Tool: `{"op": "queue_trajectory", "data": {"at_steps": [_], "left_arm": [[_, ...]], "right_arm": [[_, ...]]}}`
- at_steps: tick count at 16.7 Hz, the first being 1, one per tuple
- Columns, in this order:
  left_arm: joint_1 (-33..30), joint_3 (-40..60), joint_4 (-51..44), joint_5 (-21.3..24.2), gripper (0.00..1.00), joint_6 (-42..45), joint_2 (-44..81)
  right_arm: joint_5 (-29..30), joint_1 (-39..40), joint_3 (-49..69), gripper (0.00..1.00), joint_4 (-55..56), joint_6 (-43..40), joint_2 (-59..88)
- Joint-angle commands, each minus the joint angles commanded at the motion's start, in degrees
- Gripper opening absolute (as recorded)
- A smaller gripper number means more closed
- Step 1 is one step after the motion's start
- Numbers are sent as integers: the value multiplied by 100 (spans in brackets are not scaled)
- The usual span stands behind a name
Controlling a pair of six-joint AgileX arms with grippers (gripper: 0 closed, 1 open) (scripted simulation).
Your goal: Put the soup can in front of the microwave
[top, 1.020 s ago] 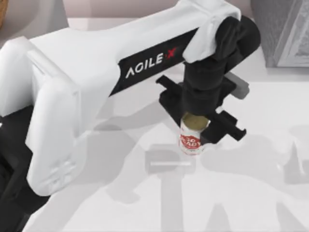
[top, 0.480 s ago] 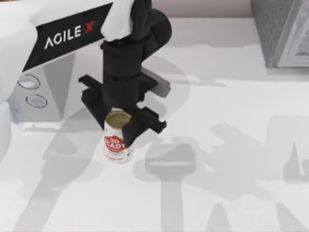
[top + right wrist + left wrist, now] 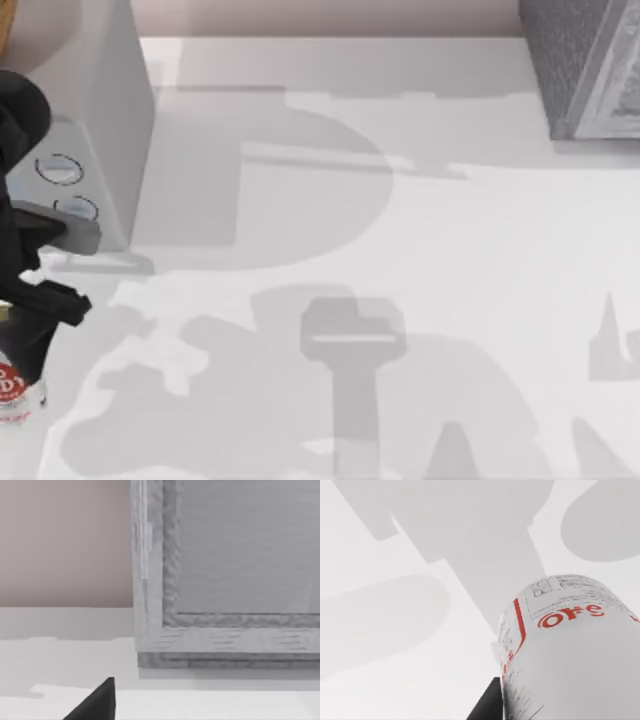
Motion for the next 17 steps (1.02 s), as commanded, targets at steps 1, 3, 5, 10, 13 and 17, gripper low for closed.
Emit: {"op": "queue_trajectory", "data": {"at_steps": [1, 3, 5, 10, 13, 17], "left_arm": [[400, -285, 137, -8, 0, 141, -239], [1215, -718, 491, -32, 0, 390, -656], [1996, -993, 904, -62, 0, 593, -988], [3311, -1227, 1763, -121, 0, 885, -1458], [3442, -1231, 1869, -127, 0, 912, -1502], [3422, -1230, 1872, -134, 0, 919, -1476]], "right_arm": [[0, 0, 0, 100, 0, 0, 0], [0, 0, 0, 100, 0, 0, 0], [0, 0, 0, 100, 0, 0, 0], [0, 0, 0, 100, 0, 0, 0], [0, 0, 0, 100, 0, 0, 0], [0, 0, 0, 100, 0, 0, 0]]}}
